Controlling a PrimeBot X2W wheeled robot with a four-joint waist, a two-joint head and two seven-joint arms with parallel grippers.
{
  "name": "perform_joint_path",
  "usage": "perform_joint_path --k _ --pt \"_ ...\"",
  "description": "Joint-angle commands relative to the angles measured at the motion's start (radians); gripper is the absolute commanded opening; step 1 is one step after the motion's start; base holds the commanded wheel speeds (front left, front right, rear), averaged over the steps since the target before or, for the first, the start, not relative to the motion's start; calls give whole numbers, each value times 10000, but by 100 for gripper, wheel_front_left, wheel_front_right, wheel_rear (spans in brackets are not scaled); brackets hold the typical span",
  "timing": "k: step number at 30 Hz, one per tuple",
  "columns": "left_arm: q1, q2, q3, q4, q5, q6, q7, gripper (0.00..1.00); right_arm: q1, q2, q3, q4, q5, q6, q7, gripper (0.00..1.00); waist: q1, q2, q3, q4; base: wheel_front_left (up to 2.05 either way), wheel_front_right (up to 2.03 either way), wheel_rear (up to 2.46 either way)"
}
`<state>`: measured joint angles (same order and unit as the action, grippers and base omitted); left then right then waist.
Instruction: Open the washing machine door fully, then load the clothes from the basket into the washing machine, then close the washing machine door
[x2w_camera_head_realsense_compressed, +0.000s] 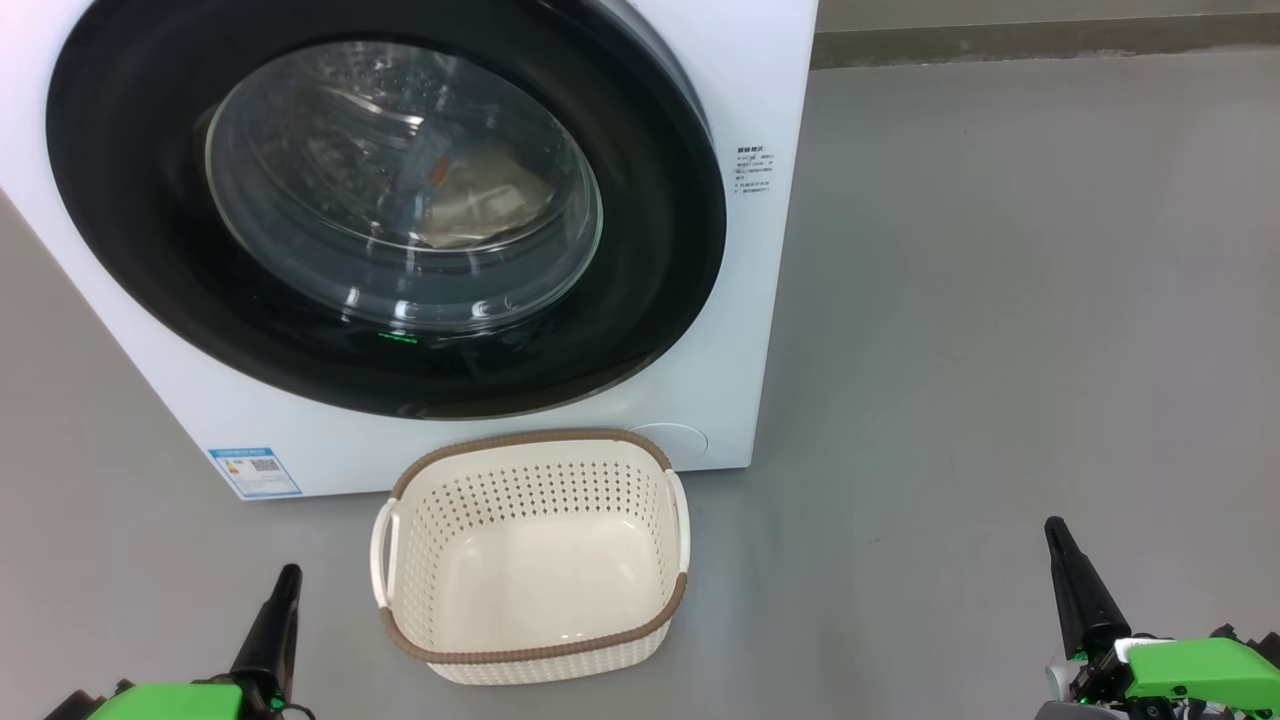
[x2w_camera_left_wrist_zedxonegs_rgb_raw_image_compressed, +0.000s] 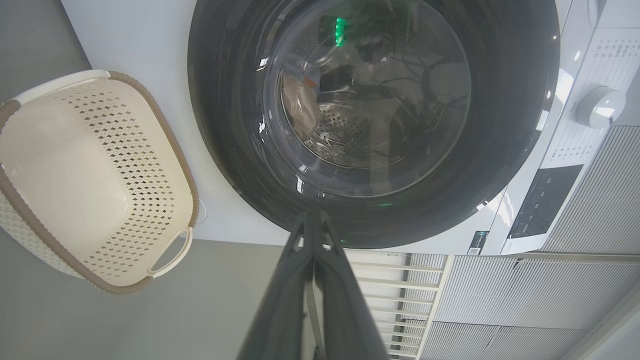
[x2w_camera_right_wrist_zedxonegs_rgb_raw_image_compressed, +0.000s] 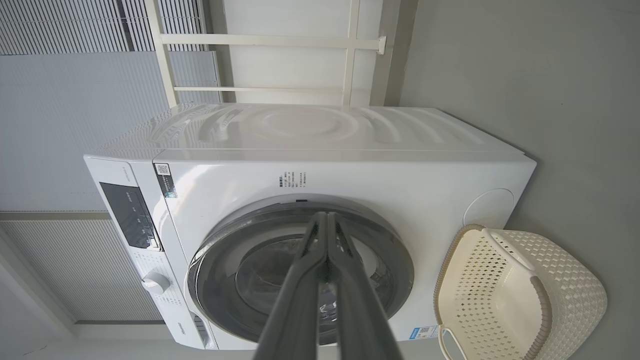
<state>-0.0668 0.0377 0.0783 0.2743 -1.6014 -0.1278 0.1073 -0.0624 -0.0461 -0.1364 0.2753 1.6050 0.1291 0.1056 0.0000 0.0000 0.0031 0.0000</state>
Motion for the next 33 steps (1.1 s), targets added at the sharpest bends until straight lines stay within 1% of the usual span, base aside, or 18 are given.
perform_joint_path --k 1,33 --pt "-412 125 352 -294 -74 -29 58 0 -455 -41 229 -305 38 16 75 0 0 0 0 0 0 0 0" --pt "-412 125 352 -294 -74 -29 57 0 -455 -41 229 -305 38 16 75 0 0 0 0 0 0 0 0"
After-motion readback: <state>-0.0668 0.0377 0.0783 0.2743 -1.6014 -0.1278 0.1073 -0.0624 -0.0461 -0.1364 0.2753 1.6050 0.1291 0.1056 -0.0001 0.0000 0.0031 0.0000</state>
